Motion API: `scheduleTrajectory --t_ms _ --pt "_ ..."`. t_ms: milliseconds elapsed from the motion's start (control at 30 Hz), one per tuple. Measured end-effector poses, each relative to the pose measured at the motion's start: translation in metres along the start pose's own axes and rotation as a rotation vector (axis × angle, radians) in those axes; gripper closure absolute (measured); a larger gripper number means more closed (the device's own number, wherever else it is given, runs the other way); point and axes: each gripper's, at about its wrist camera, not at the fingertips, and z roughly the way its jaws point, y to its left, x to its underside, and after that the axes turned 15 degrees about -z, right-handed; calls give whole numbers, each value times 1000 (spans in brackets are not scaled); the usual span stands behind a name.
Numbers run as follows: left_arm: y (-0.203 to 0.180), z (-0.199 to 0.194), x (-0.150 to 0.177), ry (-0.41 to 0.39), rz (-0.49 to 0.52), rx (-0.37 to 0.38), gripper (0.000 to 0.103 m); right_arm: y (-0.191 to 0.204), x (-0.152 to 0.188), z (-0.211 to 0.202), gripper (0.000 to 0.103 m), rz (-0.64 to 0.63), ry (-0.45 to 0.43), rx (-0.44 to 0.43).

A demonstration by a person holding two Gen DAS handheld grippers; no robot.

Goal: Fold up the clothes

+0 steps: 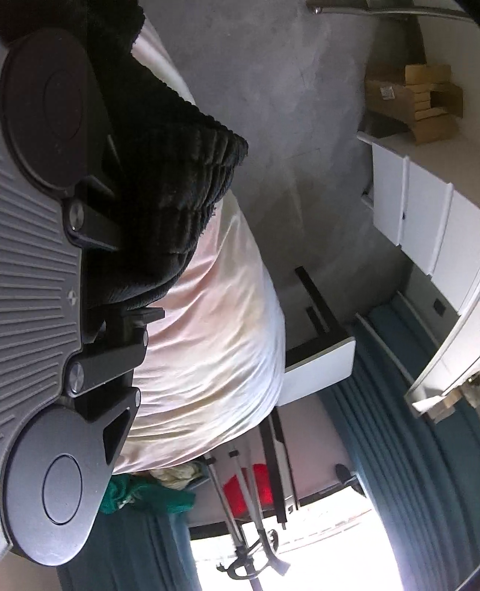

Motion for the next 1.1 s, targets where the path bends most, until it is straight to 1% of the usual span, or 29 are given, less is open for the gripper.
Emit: scheduleTrajectory --t_ms 33,67,100,133,200,233,267,300,367,433,500,600,667,700,733,767,800,833,900,1033,1100 --pt "1 -6 2 -1 4 13 84 -5 -1 -6 86 12 1 -33" --pt "1 -14 5 -5 11 24 78 -12 -2 -14 83 27 11 -70" --pt "1 -21 7 -10 18 36 58 -21 -3 -23 81 44 12 -102" --pt "1 -30 11 -21 28 47 42 -31 -2 -35 79 58 4 -124" --pt "1 -53 19 -47 49 78 31 -49 1 -60 69 78 -13 -162" --pt "2 -67 28 -41 62 114 26 -59 3 -72 59 92 -11 -183" --pt "4 -80 38 -21 76 151 23 -71 7 -82 50 115 7 -207" --pt "7 -93 47 3 84 183 22 -83 13 -93 48 144 26 -222" --pt "21 -116 69 20 57 235 16 -107 28 -113 30 204 53 -243" --pt "40 -132 94 27 -1 267 3 -127 48 -131 22 253 79 -283" --pt "61 -140 118 44 -68 280 1 -142 70 -141 22 315 136 -343" --pt "93 -134 146 98 -184 258 1 -156 107 -147 22 436 218 -416" --pt "113 -122 157 118 -260 254 1 -158 127 -147 22 487 263 -447" --pt "121 -115 159 135 -301 263 3 -156 135 -144 22 501 282 -459" --pt "127 -106 158 149 -336 292 3 -154 140 -141 23 503 292 -468" --pt "130 -100 154 149 -348 312 3 -150 143 -138 23 499 286 -476" --pt "131 -95 150 128 -350 318 5 -148 145 -135 23 496 265 -485" --pt "130 -92 145 90 -351 319 6 -145 145 -132 22 497 241 -494" --pt "128 -82 135 40 -354 343 5 -140 141 -120 21 503 200 -513" --pt "125 -54 124 14 -315 350 5 -126 129 -87 21 517 129 -552" --pt "121 -49 124 -14 -291 351 5 -118 121 -76 21 503 94 -492"
